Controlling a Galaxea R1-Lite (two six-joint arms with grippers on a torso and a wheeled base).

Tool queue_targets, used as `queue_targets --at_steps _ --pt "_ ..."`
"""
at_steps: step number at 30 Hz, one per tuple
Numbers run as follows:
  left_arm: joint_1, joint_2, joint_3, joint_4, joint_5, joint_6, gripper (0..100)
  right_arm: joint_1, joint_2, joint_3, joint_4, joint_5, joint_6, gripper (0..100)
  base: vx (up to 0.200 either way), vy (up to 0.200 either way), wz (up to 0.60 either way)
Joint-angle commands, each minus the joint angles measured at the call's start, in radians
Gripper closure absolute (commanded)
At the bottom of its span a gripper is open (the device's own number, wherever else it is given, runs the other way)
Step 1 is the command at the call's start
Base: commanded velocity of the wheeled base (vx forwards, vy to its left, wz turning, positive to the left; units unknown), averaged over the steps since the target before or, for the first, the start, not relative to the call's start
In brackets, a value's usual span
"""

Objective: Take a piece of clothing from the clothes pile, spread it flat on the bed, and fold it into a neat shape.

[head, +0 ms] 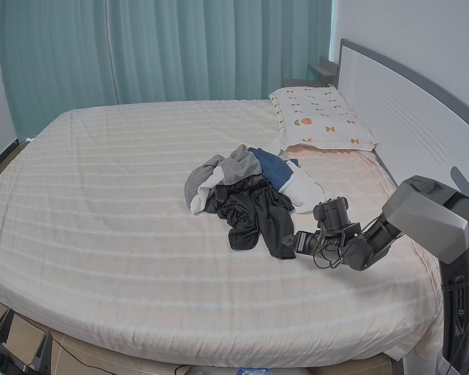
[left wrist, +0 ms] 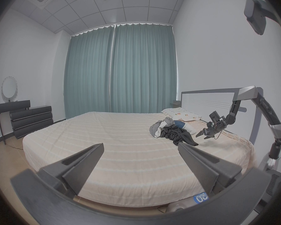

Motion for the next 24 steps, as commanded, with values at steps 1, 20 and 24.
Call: queue_targets --at_steps 1,20,24 --pt "0.0 -0.018 0.015 0.0 0.0 0.0 0 0.013 0.093 -0.069 0.004 -0.003 -0.003 0 0.0 0.0 0.0" --pt "0.0 -0.018 0.015 0.0 0.0 0.0 0 0.035 0.224 -0.227 0.005 -0.003 -0.066 0 0.0 0.0 0.0" --pt "0.0 -0.018 0.015 0.0 0.0 0.0 0 0.039 0.235 -0.237 -0.009 -0.003 -0.078 100 0.0 0.0 0.0"
